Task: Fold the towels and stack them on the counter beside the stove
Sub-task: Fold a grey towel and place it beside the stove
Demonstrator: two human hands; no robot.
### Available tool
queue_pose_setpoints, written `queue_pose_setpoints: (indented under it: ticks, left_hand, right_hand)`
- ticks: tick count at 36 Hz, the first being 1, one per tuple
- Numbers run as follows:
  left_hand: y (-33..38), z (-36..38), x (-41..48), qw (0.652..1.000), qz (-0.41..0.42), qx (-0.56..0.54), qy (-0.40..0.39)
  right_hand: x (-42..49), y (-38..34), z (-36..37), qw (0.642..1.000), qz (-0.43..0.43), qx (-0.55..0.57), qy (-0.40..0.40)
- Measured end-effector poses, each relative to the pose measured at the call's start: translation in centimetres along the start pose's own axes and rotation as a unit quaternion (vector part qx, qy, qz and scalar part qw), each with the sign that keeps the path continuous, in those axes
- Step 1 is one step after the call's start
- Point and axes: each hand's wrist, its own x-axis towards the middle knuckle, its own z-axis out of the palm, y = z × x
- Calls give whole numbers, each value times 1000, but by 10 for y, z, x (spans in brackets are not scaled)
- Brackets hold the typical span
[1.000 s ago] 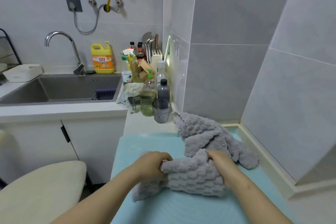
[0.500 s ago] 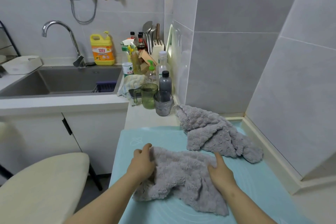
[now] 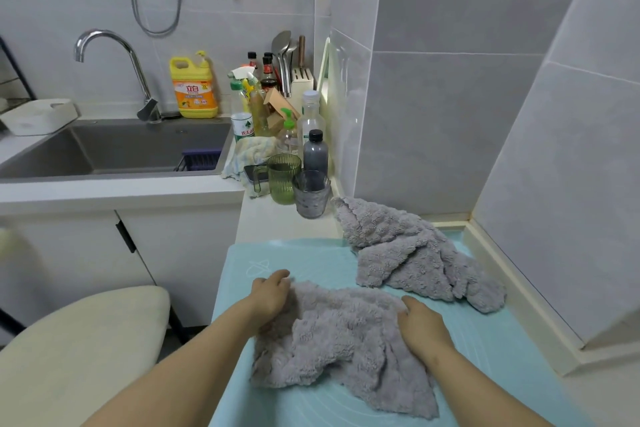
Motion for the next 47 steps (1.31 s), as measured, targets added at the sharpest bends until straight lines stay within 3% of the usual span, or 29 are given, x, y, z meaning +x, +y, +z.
queue_pose_setpoints:
  ticks: [5, 10, 17, 22, 27, 31, 39, 47]
  left_hand:
    - [-5, -3, 4, 999, -44, 1, 0]
    - [-7, 1, 1, 999, -32, 34, 10]
    - [-7, -5, -2, 998, 20, 38, 55]
    - [7, -16, 0, 983, 100, 46, 145]
    - [14, -10, 4, 986, 106, 116, 64]
    - [8, 2, -1, 965, 168, 189, 77]
    - [-5, 12, -27, 939, 211, 263, -70]
    - [-4, 10, -38, 937, 242, 252, 8]
  right_hand:
    - [0, 2, -1, 989, -44, -133, 44]
    - [-5, -5, 6, 988, -72, -126, 53]
    - [-5, 12, 1, 986, -38, 123, 102]
    - [-9, 10, -4, 972, -65, 174, 143]
    - [-12, 7, -6, 980, -97, 156, 81]
    - [-19, 12, -1, 982, -127, 139, 19]
    - [-17, 26, 8, 980, -196, -7, 21]
    - [-23, 26, 8, 983, -180, 35, 16]
